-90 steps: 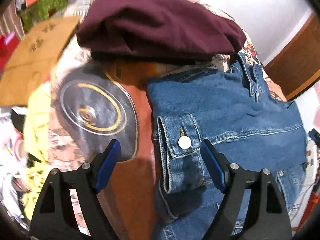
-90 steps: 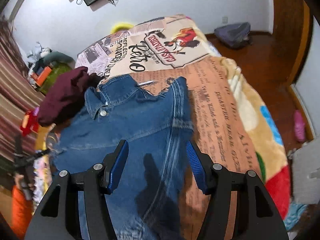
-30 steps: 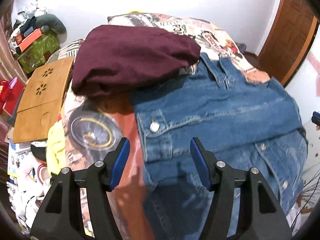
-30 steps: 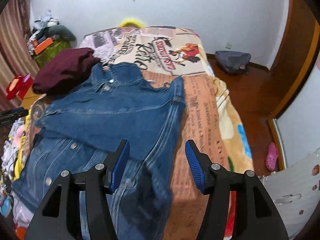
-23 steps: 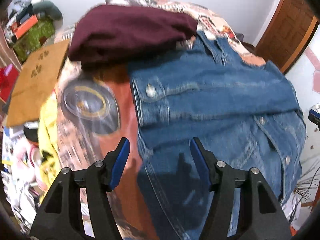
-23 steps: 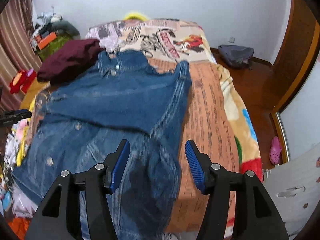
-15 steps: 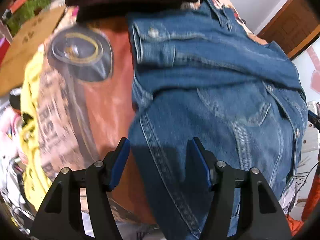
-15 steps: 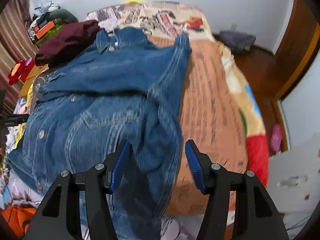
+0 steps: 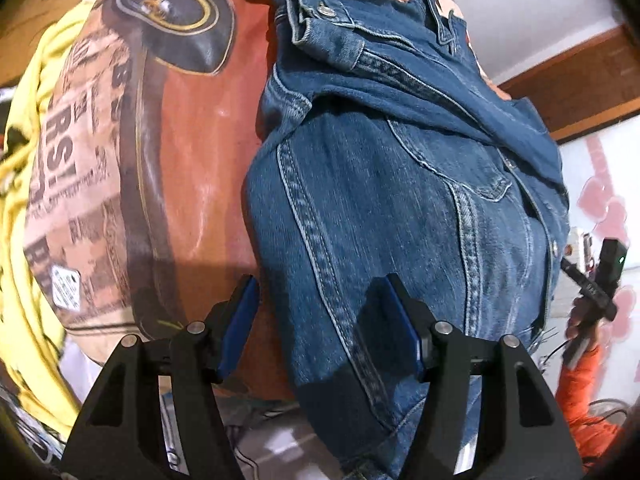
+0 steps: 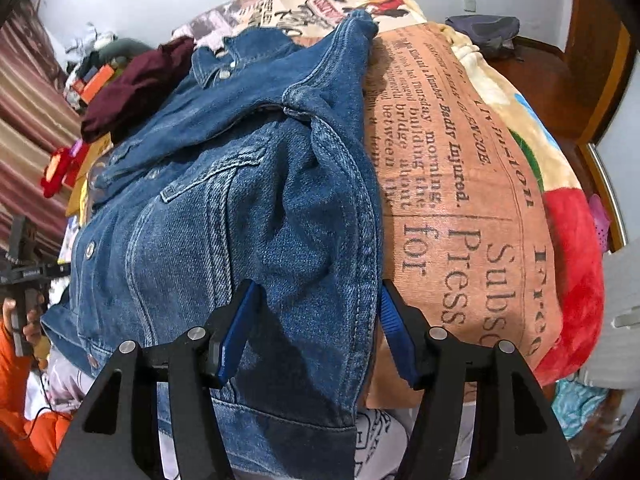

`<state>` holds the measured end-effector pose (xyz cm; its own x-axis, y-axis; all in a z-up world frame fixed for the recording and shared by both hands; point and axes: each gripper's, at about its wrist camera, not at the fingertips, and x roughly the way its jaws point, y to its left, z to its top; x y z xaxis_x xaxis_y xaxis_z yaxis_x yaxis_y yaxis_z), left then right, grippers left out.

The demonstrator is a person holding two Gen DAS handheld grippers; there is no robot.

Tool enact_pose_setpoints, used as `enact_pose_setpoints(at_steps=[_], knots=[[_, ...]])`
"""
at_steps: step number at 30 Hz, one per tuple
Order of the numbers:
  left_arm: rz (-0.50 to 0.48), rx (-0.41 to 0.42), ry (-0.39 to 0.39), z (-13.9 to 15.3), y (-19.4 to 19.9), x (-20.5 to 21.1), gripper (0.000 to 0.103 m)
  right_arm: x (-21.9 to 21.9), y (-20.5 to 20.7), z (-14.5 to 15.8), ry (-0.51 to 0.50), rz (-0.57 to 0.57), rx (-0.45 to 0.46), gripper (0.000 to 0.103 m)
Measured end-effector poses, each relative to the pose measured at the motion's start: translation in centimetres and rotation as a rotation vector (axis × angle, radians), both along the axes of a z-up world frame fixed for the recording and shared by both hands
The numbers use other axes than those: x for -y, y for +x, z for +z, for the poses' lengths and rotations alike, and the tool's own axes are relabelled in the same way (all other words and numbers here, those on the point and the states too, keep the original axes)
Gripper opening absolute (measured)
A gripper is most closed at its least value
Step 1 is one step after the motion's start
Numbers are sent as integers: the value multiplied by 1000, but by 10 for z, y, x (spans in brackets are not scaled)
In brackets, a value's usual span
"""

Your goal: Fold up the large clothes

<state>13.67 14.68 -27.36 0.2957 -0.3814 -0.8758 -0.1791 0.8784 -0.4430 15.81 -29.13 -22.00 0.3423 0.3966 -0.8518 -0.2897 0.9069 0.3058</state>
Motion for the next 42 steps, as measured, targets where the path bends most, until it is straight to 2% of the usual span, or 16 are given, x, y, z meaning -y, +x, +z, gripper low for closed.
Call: enact_pose_setpoints(at_steps=[2,4,5,6,7,9,11,16,19,23,26,28,33,35,40,42], knots=[[14,9,-44,-1,-4,-1,63,0,-4,0,13,-20,19,55],[18,25,-89,0,-9,-3,62,-3,-10,3,20,-33,32,42],[14,36,-97,0,-10,-2,59,-6,-11,6,27,-25,43,27],[8,46,-100,2,-10,0,50,-8,-11,8,31,-15,49,15],[-2,61,-106,6,-9,2,44,-12,-13,11,32,-3,56,11],[-14,89,-115,15,-5,7,18,-21,-12,19,6,16,78,9],[-20,117,-93,26,3,13,8,-27,-9,26,3,27,93,8],[-52,220,-33,71,25,24,6,-38,6,62,38,53,193,8],[-59,311,22,109,43,27,6,-35,21,87,91,50,245,8],[-7,395,85,139,62,16,6,-26,40,108,96,5,324,6],[66,403,171,131,84,4,6,-20,61,98,68,-50,327,6],[101,363,212,112,96,-7,6,-16,73,83,37,-84,307,6],[110,229,244,53,112,-16,7,0,103,35,20,-157,191,6],[124,201,216,40,110,-19,7,-1,102,34,12,-160,199,7],[103,230,239,54,98,-14,11,-12,88,52,-81,-122,276,15],[74,253,286,67,89,-11,21,-16,86,55,-109,-102,281,22]])
